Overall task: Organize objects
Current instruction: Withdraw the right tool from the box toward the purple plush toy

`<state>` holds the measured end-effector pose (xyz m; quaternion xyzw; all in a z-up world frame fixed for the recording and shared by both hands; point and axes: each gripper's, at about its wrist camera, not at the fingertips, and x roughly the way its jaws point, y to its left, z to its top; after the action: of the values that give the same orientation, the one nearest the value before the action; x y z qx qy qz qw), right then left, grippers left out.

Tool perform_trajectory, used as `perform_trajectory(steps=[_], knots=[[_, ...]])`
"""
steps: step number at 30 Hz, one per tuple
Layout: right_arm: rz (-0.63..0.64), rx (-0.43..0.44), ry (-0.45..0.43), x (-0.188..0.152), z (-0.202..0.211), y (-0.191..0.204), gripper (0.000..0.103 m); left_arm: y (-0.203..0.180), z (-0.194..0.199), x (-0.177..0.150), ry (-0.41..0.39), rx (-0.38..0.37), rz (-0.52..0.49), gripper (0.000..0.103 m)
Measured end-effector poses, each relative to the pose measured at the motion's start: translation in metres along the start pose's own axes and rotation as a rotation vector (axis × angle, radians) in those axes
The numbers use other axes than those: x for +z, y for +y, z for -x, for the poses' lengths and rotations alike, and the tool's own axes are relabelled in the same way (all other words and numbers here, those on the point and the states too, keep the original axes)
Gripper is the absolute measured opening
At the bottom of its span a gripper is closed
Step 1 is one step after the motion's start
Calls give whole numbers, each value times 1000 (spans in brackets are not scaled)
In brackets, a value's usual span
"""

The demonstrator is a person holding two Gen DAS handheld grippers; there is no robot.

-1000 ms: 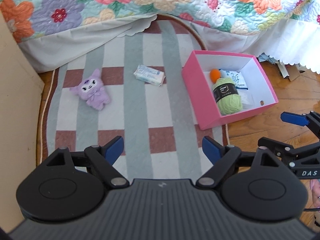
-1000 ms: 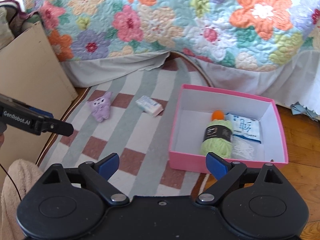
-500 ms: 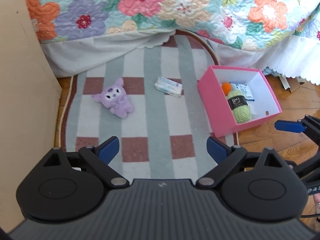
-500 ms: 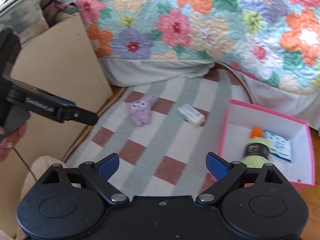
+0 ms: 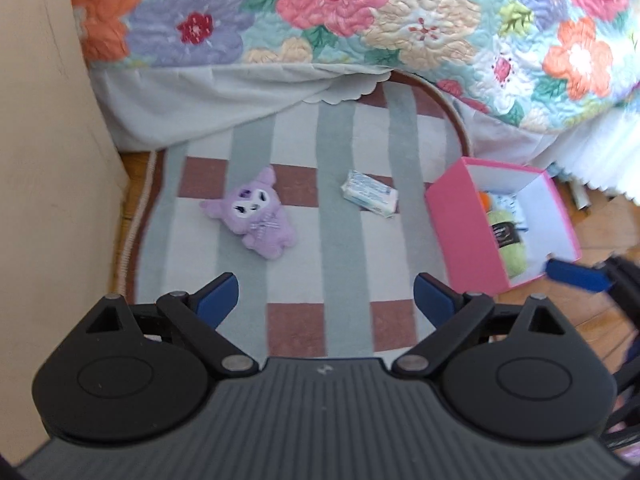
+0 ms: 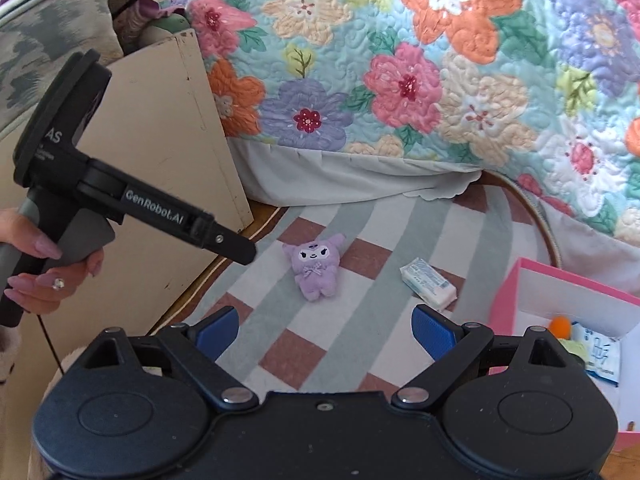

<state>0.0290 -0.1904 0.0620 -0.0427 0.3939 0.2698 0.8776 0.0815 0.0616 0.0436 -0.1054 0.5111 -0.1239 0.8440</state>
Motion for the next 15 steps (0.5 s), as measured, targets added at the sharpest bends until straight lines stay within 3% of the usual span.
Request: perform_trajectory(steps=[5,15], knots=[[-12,17,-12,0,-37,-2,96,13,-22,9,-3,26,-24,95],[-19,34,-82,-6,-114,-15,96,46,-87,24,5,64,35,93]])
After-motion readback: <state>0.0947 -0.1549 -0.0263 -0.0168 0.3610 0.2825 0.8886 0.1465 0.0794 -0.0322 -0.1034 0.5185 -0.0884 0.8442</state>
